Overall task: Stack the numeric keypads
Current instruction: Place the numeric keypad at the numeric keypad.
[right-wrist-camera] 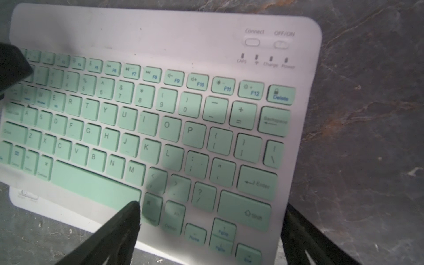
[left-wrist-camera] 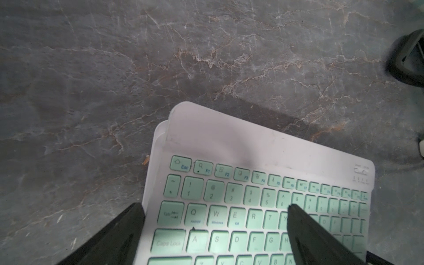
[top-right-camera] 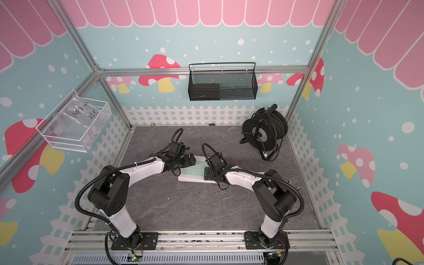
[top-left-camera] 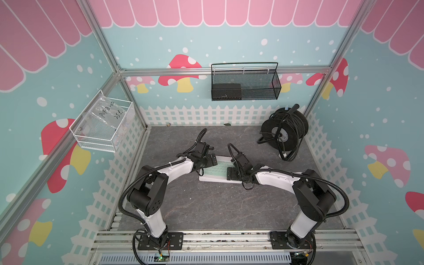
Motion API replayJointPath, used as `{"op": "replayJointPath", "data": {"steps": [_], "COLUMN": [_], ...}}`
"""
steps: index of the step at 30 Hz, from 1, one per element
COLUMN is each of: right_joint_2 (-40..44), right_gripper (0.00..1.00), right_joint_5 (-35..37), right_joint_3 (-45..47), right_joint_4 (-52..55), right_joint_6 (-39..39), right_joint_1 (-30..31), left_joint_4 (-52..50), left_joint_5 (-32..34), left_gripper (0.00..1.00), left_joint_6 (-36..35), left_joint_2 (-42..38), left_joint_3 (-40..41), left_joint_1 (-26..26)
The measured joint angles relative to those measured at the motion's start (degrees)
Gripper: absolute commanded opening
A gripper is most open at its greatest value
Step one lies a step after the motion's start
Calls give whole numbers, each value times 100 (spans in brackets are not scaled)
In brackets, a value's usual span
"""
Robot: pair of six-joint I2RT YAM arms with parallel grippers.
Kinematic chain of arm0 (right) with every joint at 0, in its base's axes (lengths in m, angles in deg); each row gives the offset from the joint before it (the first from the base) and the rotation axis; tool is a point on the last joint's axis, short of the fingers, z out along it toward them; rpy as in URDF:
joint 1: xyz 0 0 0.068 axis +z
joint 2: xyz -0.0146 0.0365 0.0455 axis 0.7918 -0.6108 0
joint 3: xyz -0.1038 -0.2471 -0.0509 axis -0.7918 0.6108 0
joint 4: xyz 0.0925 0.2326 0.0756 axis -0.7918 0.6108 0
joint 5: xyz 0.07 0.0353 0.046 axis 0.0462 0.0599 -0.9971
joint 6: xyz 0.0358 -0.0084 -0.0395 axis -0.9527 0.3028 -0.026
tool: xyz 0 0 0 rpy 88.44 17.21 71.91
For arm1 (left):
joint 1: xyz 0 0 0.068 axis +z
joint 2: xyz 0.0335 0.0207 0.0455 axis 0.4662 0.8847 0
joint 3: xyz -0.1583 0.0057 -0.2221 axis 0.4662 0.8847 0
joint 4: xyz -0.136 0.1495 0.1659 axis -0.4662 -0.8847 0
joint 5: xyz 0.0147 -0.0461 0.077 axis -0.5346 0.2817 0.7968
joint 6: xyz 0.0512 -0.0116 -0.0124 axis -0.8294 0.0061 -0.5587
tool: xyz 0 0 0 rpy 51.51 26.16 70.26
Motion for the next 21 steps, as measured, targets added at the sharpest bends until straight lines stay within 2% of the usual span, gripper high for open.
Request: {"op": "replayJointPath", "data": {"steps": [9,21], "right_joint_2": [0,0], "right_gripper": [95,95], "right_joint_5": [9,2], "right_joint_3": [0,0], "right_joint_4": [9,0], "right_joint_6": [-22,-26], "right_joint_1": [0,0], "left_joint_4": [-33,-278], "left_joint_5": [-33,238], "left_gripper": [99,99], "left_joint_6": [-149,-238], "left_joint_2": [151,125], "left_joint_3": [-173,-170], "left_joint_1": [2,2]}}
